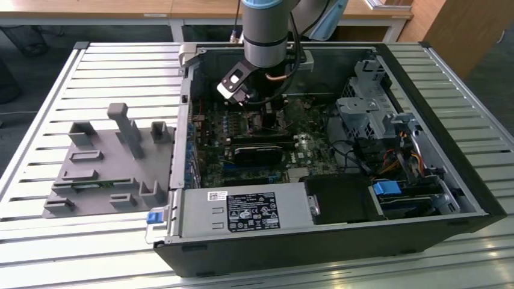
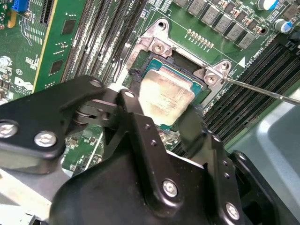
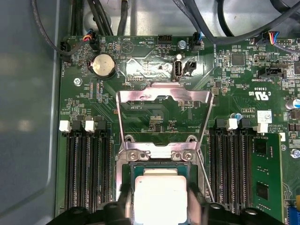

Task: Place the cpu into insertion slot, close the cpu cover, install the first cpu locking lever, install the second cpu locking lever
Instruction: 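Place the cpu into insertion slot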

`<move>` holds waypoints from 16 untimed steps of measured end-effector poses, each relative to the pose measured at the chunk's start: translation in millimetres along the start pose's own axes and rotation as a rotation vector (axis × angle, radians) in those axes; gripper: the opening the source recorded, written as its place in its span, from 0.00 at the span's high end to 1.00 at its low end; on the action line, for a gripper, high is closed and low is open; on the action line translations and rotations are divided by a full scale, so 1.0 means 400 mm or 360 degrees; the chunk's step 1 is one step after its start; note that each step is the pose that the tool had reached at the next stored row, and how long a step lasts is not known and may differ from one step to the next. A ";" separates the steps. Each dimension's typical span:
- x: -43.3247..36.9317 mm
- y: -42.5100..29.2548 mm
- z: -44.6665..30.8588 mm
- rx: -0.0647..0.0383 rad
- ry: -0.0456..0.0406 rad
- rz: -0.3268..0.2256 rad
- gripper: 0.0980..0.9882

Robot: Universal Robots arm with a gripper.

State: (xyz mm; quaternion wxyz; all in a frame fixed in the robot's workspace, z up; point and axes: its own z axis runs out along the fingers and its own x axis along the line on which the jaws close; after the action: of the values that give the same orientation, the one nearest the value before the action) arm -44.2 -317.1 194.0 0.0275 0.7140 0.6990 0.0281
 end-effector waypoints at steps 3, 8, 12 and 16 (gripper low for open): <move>0.000 0.000 0.000 0.0000 0.0000 0.0000 0.43; 0.000 0.001 -0.010 0.0000 0.0000 0.0000 0.43; 0.000 0.002 -0.020 0.0000 0.0000 0.0000 0.44; 0.000 0.005 -0.026 0.0005 0.0000 0.0000 0.58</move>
State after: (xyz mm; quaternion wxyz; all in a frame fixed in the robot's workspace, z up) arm -42.9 -317.1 204.4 0.0264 0.7141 0.6991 0.0270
